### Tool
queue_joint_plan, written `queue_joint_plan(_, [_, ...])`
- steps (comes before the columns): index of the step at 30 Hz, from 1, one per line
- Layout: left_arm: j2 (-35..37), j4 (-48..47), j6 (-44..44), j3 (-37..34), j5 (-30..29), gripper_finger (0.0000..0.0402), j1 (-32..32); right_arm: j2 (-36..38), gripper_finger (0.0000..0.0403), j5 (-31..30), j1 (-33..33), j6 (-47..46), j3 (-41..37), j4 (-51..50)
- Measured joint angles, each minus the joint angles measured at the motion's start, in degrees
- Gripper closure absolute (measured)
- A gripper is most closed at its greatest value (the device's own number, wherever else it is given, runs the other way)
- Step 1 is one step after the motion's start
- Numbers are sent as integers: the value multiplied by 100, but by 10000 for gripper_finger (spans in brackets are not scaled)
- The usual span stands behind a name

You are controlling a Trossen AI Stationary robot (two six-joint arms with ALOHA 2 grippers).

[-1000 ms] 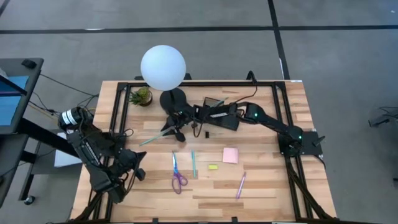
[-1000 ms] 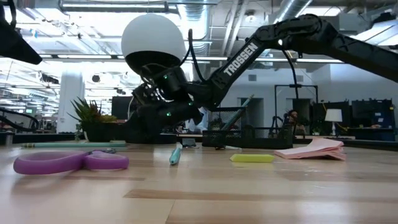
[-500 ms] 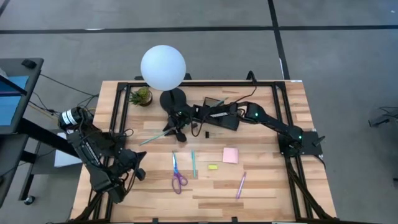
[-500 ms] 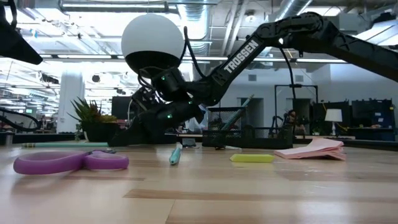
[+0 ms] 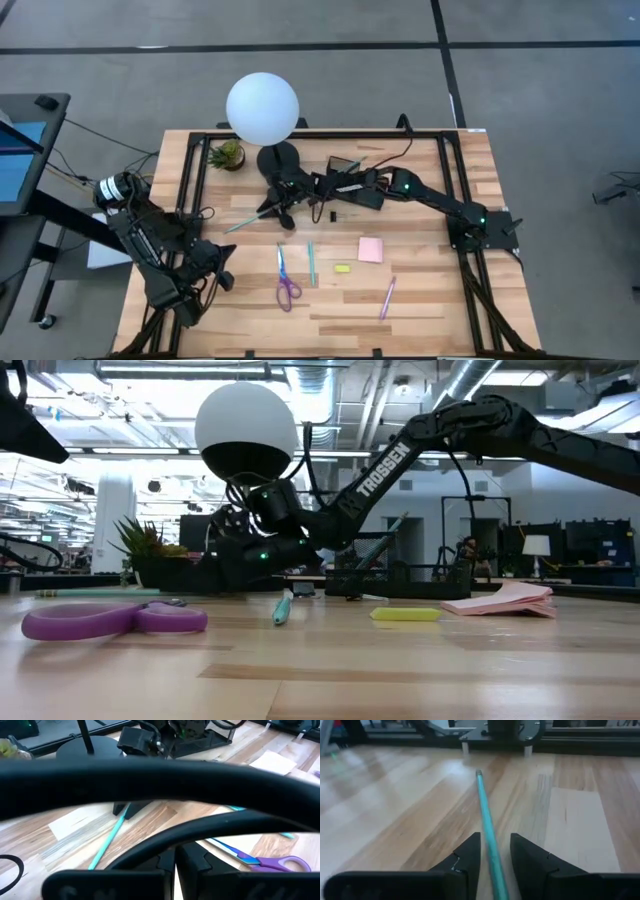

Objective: Pick and place office supplies into organizer
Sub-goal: Put the blue pencil into the black desk organizer

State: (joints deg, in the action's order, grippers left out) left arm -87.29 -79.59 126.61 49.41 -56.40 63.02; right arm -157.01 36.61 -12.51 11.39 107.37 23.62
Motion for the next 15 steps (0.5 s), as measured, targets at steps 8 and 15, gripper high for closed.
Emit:
queue_joint_plan(8, [0, -22, -4, 0, 46, 402, 0, 81, 339, 69, -16, 257, -35, -162])
queue_joint_plan(15, [0, -20, -2, 0, 57, 402, 0, 116, 323, -79, 53, 628, -22, -573])
